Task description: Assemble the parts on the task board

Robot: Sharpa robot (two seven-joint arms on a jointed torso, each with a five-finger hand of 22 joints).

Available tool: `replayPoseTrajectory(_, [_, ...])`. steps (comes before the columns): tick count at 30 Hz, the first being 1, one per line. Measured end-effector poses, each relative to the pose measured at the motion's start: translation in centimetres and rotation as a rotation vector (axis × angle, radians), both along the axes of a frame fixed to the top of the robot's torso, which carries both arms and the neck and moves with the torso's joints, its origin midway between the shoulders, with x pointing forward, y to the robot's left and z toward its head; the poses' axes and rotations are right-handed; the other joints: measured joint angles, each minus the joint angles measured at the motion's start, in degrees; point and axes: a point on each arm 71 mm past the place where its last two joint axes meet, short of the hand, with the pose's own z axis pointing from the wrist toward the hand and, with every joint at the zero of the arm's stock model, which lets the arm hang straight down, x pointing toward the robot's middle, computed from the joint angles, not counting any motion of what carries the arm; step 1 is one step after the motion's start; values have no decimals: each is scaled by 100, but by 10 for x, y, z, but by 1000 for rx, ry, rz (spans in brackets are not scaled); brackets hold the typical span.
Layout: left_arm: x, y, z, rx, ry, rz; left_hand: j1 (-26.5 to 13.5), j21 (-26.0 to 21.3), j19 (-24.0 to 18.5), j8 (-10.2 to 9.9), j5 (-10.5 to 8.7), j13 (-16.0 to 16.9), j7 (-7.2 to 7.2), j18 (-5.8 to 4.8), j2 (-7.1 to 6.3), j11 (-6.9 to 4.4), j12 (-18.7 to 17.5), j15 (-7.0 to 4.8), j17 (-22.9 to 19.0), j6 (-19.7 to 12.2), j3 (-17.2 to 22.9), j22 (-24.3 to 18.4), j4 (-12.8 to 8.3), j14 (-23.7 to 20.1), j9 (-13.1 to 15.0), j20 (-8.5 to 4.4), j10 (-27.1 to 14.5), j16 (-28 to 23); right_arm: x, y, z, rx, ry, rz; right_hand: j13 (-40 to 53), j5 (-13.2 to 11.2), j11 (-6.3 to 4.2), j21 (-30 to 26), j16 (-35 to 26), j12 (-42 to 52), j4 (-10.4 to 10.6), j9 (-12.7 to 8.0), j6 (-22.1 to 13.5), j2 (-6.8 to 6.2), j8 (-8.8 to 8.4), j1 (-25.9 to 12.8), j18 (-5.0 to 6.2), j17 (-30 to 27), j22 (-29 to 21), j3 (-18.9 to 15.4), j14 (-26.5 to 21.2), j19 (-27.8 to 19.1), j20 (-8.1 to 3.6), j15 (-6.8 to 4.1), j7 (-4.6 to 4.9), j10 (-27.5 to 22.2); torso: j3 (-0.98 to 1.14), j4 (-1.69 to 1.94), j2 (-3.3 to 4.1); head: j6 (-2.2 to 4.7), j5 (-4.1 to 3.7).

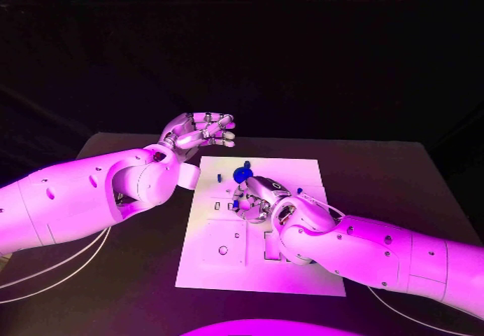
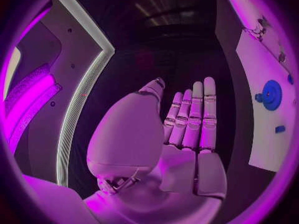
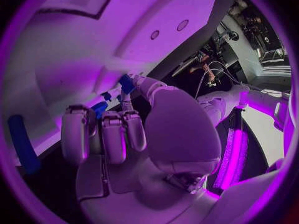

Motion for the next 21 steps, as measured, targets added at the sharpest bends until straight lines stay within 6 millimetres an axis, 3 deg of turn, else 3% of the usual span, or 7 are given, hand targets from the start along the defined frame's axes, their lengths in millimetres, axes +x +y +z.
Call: replayPoseTrajectory(21, [0,1,0,1,1,2,0,0,0,0,0,0,0,0,0,0,0,0,-1,0,0,0,0,0,-1,0,0,0,0,-1,-1,-5,2,-1,0,-83,20,-21,0,0,0,-17,-55,-12,-23,13,0,-1,4,0,-22,0,0,21,15,-22,-1,3,0,-13,-16])
